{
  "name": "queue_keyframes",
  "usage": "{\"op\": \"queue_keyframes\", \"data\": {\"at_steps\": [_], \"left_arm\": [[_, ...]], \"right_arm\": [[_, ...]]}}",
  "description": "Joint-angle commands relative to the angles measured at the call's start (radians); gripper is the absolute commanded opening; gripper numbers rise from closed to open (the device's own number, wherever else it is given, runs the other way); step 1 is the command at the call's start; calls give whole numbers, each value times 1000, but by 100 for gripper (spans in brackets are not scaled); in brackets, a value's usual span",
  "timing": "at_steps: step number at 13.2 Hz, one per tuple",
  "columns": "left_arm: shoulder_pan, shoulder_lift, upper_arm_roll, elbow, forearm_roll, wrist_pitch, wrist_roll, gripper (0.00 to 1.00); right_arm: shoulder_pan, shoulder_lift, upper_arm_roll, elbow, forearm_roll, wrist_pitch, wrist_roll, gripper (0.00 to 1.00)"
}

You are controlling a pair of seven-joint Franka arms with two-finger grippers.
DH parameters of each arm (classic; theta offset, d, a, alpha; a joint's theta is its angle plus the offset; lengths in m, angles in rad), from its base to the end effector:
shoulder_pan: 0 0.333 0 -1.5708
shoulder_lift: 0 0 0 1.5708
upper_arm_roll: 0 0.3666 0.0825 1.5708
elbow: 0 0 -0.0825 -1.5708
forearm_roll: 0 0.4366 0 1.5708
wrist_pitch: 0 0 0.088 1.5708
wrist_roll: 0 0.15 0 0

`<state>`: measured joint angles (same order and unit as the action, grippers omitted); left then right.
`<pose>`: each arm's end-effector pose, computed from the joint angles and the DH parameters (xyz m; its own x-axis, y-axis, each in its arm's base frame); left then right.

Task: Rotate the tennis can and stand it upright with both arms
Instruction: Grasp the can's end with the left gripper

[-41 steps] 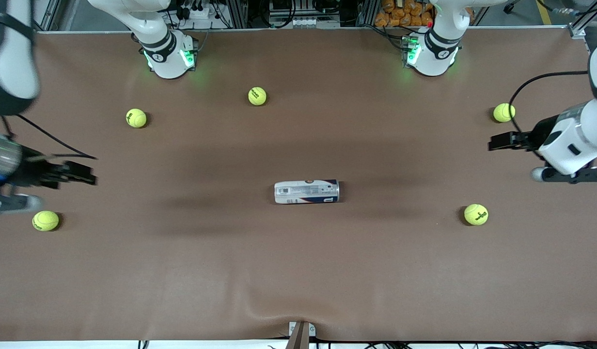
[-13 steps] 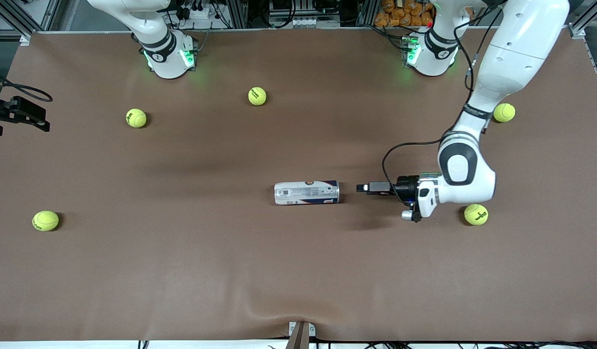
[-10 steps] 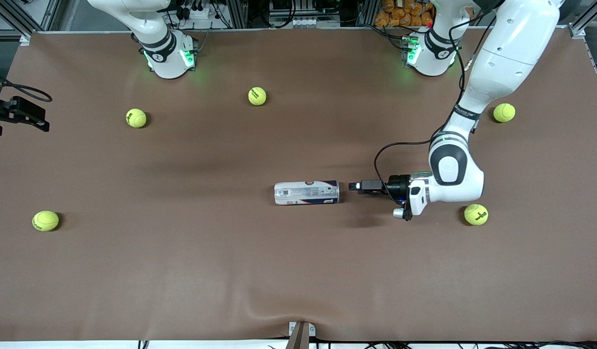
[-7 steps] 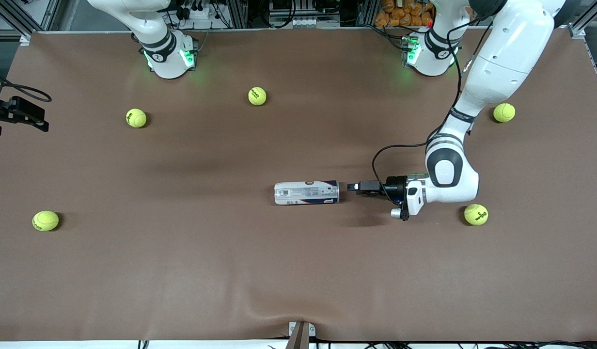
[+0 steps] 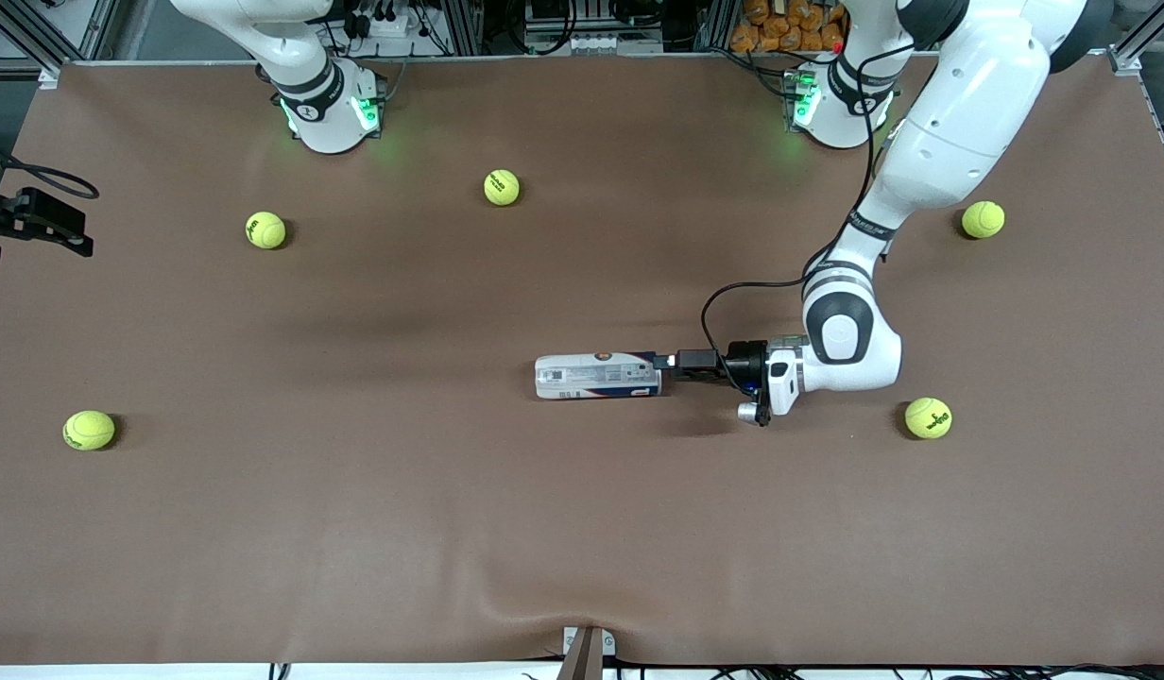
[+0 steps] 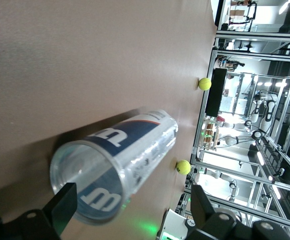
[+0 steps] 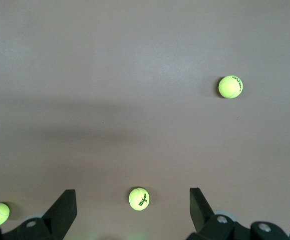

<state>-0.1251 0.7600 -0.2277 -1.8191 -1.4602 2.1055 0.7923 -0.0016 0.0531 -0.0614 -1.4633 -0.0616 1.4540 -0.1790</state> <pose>0.6278 -0.3138 0.1078 0.9895 -0.0274 -0.1421 0.1238 -0.3474 0.9295 0.6100 -0.0472 0.6460 0.9915 0.1083 -0.0725 0.1122 -0.9923 0.0526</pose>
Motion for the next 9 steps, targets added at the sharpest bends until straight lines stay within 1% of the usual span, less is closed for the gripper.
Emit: {"op": "queue_keyframes", "data": {"at_steps": [1,2,3,4,5,7,9], "left_arm": [[-24,35,1,29,-66,7,41,100],[-30,32,1,29,-69,7,41,97],[-28,29,1,29,-69,7,42,92],[-30,24,1,34,-69,7,41,82],[-31,31,1,46,-72,7,41,68],[-37,35,1,50,-72,7,41,49],[-38,35,1,49,-71,7,41,41]], "right_arm": [[-3,1,2,14,-14,-7,-7,100],[-3,1,2,15,-11,-7,-7,100],[-3,1,2,15,-11,-10,-7,100],[-3,1,2,14,-11,-11,-8,100],[-2,2,2,14,-9,-11,-7,100],[-1,2,2,14,-11,-9,-8,100],[-3,1,2,15,-11,-9,-8,100]]}}
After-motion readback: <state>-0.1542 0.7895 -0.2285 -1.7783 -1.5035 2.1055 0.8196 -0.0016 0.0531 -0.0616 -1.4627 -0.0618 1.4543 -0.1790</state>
